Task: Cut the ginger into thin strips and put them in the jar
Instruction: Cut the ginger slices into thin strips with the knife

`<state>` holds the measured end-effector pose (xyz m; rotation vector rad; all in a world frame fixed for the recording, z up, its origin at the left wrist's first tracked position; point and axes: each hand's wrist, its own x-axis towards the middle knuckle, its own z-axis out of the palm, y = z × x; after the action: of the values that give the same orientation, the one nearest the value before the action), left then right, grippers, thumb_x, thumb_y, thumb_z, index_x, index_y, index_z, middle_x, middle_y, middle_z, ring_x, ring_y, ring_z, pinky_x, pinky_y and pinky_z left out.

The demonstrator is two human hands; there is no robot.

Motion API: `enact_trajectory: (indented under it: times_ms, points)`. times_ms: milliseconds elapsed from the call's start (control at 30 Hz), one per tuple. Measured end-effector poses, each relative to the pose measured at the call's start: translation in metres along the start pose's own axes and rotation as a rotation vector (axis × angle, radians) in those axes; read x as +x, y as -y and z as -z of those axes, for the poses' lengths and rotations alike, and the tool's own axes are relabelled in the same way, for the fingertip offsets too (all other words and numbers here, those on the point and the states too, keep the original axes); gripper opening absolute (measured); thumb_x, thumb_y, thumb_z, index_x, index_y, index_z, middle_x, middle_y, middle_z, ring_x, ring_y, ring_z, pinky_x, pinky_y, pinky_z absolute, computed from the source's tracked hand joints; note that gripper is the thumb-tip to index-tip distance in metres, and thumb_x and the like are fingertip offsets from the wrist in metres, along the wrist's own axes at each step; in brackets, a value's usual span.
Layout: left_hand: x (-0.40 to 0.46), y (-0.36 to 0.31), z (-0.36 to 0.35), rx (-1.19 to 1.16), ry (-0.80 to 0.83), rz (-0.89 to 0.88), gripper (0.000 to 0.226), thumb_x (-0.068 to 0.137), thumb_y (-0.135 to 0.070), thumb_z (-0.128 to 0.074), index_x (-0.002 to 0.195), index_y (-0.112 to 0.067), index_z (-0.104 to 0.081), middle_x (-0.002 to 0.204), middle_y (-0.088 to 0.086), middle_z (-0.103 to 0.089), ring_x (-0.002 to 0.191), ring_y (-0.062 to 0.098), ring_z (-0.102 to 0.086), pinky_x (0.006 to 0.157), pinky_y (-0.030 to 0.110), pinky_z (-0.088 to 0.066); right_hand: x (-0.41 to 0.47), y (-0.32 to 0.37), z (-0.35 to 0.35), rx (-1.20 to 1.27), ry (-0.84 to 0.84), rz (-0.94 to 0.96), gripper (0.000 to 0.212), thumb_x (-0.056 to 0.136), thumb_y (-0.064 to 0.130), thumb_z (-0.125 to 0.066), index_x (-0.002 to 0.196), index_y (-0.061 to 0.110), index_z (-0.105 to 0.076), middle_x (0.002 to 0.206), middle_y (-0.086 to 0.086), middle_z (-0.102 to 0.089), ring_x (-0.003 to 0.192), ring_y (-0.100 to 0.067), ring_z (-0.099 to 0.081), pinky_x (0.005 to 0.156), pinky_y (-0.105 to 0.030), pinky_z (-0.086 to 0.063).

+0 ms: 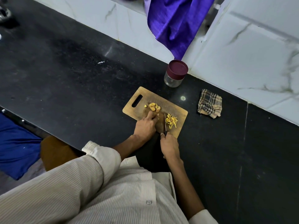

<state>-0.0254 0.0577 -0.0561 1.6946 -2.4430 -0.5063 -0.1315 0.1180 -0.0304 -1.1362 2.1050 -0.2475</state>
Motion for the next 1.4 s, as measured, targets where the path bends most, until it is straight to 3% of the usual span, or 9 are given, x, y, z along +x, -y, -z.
enact_trajectory:
  times_ms: [233,600,1000,1167,1267,1333,1400]
  points:
    - [-0.003,0.001,-0.004,-0.018,-0.046,0.0,0.045,0.096,-0.015,-0.044,0.14,-0.019,-0.045,0.135,0.007,-0.04,0.095,0.027,-0.06,0.068,0.034,-0.049,-0.005,0.002,0.001,0.05,0.01,-0.023,0.032,0.103,0.036,-0.041,0.114,0.01,-0.056,0.106,-0.015,-0.064,0.094,-0.037,-0.066,0.079,-0.054,-0.057]
    - [-0.001,0.005,-0.006,-0.015,-0.06,-0.03,0.046,0.096,-0.021,-0.05,0.141,-0.019,-0.043,0.136,0.004,-0.039,0.098,0.022,-0.059,0.071,0.032,-0.052,-0.001,0.008,-0.001,0.032,0.05,0.055,0.03,0.103,0.032,-0.042,0.112,0.009,-0.058,0.109,-0.016,-0.063,0.097,-0.037,-0.066,0.082,-0.054,-0.056]
    - [-0.002,0.004,-0.007,-0.032,-0.062,-0.014,0.048,0.092,-0.015,-0.053,0.139,-0.014,-0.048,0.13,0.01,-0.045,0.088,0.029,-0.062,0.065,0.038,-0.052,0.009,0.015,0.004,-0.065,0.137,-0.016,0.033,0.103,0.028,-0.039,0.121,0.007,-0.056,0.115,-0.015,-0.06,0.102,-0.037,-0.063,0.086,-0.052,-0.055]
    - [-0.001,0.003,-0.009,-0.014,-0.044,-0.009,0.048,0.093,-0.017,-0.053,0.14,-0.015,-0.045,0.131,0.009,-0.043,0.09,0.028,-0.061,0.066,0.037,-0.053,0.017,0.024,0.014,-0.041,0.212,-0.108,0.031,0.1,0.025,-0.038,0.115,0.005,-0.058,0.099,-0.015,-0.062,0.078,-0.029,-0.06,0.06,-0.037,-0.051]
    - [-0.001,0.002,-0.009,-0.027,-0.044,-0.006,0.046,0.093,-0.016,-0.05,0.139,-0.014,-0.046,0.129,0.009,-0.044,0.09,0.029,-0.061,0.066,0.039,-0.054,0.008,0.013,0.005,-0.053,0.189,-0.065,0.035,0.103,0.029,-0.038,0.117,0.005,-0.058,0.105,-0.014,-0.062,0.09,-0.032,-0.066,0.074,-0.045,-0.059]
    - [-0.002,0.003,-0.008,-0.028,-0.056,-0.013,0.045,0.093,-0.015,-0.048,0.139,-0.013,-0.047,0.129,0.009,-0.044,0.089,0.029,-0.061,0.065,0.039,-0.053,-0.001,0.006,-0.002,-0.088,0.145,-0.029,0.034,0.104,0.029,-0.038,0.122,0.005,-0.056,0.116,-0.015,-0.06,0.104,-0.035,-0.063,0.085,-0.049,-0.056]
    - [-0.002,0.003,-0.008,-0.037,-0.069,-0.013,0.044,0.093,-0.013,-0.047,0.137,-0.012,-0.049,0.128,0.009,-0.046,0.089,0.03,-0.061,0.063,0.039,-0.053,-0.007,0.001,-0.005,-0.132,0.106,-0.007,0.035,0.105,0.027,-0.038,0.126,0.005,-0.054,0.123,-0.016,-0.059,0.113,-0.034,-0.059,0.089,-0.042,-0.05]
